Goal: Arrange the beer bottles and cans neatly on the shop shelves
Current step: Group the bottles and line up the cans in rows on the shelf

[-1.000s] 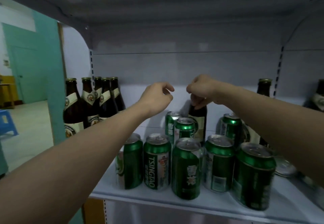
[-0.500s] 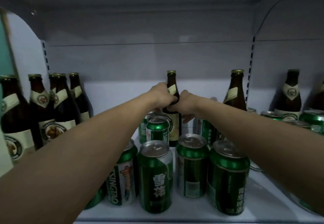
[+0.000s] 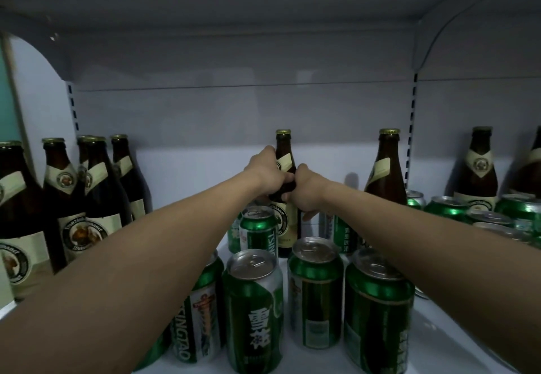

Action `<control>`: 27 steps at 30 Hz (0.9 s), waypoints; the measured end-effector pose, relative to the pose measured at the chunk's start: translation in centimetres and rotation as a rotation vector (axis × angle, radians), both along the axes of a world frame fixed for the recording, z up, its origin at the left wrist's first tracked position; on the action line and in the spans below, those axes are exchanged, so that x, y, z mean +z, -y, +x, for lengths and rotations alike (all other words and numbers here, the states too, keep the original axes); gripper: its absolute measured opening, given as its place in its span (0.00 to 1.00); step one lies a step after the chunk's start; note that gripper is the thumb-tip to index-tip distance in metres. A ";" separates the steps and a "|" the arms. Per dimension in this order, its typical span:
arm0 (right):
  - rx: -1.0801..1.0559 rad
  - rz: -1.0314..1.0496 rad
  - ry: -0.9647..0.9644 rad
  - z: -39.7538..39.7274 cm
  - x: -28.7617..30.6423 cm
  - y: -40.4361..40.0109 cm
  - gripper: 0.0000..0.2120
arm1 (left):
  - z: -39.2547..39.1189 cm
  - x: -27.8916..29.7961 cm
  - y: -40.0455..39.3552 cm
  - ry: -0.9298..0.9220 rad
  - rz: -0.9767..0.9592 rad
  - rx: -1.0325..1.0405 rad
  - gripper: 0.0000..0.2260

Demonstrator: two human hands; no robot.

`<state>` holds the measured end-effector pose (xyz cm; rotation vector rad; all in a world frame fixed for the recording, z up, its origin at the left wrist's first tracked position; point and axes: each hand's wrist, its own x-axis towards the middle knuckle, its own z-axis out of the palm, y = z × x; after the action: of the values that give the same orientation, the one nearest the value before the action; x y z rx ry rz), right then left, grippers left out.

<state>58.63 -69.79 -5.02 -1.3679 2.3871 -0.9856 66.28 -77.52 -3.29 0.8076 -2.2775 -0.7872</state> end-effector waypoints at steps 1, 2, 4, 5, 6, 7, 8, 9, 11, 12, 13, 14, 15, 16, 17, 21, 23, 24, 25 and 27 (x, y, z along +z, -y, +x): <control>-0.002 -0.001 -0.021 0.1 0.1 -0.1 0.24 | 0.0 0.1 -0.2 -0.011 -0.005 0.017 0.15; -0.003 -0.010 -0.036 0.2 0.3 -0.2 0.24 | 0.0 0.3 -0.4 -0.026 -0.014 0.032 0.15; -0.007 -0.048 -0.062 0.4 0.9 -0.6 0.23 | 0.1 1.0 -0.7 -0.077 -0.031 0.046 0.15; -0.009 -0.072 -0.080 0.4 1.4 -0.7 0.22 | 0.2 1.6 -0.9 -0.108 -0.040 0.045 0.15; -0.009 -0.096 -0.099 0.4 2.0 -0.9 0.22 | 0.4 2.2 -1.1 -0.136 -0.053 0.045 0.14; -0.009 -0.122 -0.116 0.5 2.5 -1.1 0.21 | 0.6 2.8 -1.4 -0.164 -0.067 0.048 0.14; -0.006 -0.150 -0.131 0.6 3.1 -1.2 0.20 | 0.9 3.4 -1.7 -0.196 -0.081 0.055 0.14; 0.000 -0.179 -0.141 0.8 3.7 -1.4 0.20 | 1.1 4.0 -1.9 -0.233 -0.090 0.063 0.14; 0.016 -0.240 -0.150 1.4 4.8 -1.6 0.18 | 1.8 5.2 -2.5 -0.302 -0.096 0.081 0.14; 0.026 -0.274 -0.152 1.7 5.2 -1.7 0.18 | 2.1 5.8 -2.7 -0.326 -0.100 0.088 0.15; 0.035 -0.309 -0.149 2.2 5.7 -1.8 0.18 | 2.5 6.3 -3.0 -0.346 -0.100 0.094 0.16; 0.043 -0.341 -0.145 2.6 6.0 -1.8 0.18 | 2.9 6.8 -3.2 -0.370 -0.101 0.096 0.16; 0.050 -0.370 -0.143 3.1 6.4 -1.9 0.18 | 3.4 7.3 -3.5 -0.395 -0.099 0.093 0.16; 0.059 -0.394 -0.140 3.5 6.8 -1.9 0.19 | 3.8 7.7 -3.7 -0.423 -0.095 0.083 0.16; 0.074 -0.413 -0.133 3.9 7.1 -1.9 0.19 | 4.4 8.1 -3.9 -0.455 -0.084 0.067 0.15; 0.171 -0.465 -0.082 6.4 8.6 -2.4 0.18 | 6.8 9.1 -4.4 -0.551 -0.060 0.047 0.13; 0.222 -0.434 -0.056 7.6 9.5 -3.2 0.18 | 8.1 9.5 -4.5 -0.585 -0.080 0.077 0.13; 0.237 -0.412 -0.028 8.0 10.0 -3.5 0.20 | 8.8 9.7 -4.4 -0.599 -0.090 0.091 0.13; 0.239 -0.404 0.006 8.3 10.7 -3.8 0.22 | 9.6 9.8 -4.3 -0.609 -0.102 0.103 0.13; 0.223 -0.448 0.082 9.2 12.0 -4.4 0.22 | 11.1 9.8 -3.9 -0.609 -0.121 0.127 0.14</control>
<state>67.80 -65.39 6.93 -1.6544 1.9703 -1.5357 77.43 -73.61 6.51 0.5525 -1.6956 -0.7093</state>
